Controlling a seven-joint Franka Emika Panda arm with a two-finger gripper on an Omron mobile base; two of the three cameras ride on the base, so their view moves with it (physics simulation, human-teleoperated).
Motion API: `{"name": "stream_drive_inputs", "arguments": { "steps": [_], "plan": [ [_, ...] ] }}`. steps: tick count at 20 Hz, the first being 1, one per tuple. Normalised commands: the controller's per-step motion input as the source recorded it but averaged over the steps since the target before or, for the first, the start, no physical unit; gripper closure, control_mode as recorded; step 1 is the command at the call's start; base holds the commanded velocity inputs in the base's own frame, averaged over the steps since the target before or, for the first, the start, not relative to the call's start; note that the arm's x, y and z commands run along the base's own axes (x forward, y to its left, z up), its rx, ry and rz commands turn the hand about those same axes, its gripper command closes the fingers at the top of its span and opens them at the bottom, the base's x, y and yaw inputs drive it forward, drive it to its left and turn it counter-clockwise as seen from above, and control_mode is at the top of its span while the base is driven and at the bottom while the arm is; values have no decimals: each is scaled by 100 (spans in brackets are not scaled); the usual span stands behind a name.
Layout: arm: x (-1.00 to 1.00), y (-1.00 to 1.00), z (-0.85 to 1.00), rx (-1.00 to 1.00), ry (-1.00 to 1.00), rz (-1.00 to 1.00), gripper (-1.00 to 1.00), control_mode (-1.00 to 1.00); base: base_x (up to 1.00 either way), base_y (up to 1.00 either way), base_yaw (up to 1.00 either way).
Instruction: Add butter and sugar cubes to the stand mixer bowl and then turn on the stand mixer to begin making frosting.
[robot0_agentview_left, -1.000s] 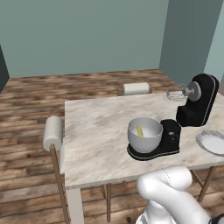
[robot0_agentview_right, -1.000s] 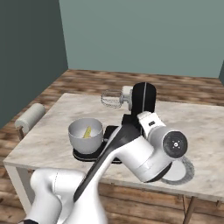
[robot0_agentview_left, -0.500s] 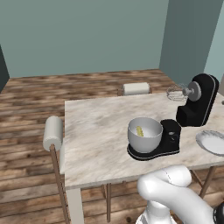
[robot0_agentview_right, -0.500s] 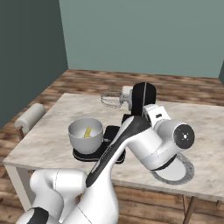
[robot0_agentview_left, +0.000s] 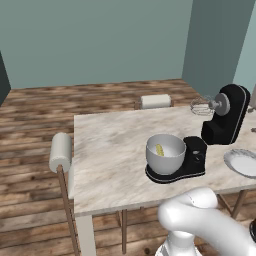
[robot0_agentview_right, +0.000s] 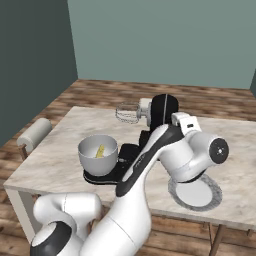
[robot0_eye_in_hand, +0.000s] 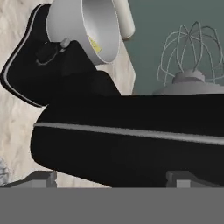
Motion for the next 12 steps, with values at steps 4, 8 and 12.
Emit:
{"name": "stream_drive_inputs", "arguments": {
  "steps": [4,8,12],
  "plan": [
    [29,-27,0,18,0,0,-100,-100,0,0,0],
    [28,-26,0,18,0,0,-100,-100,0,0,0],
    [22,-6,0,12,0,0,-100,-100,0,0,0]
  ]
}}
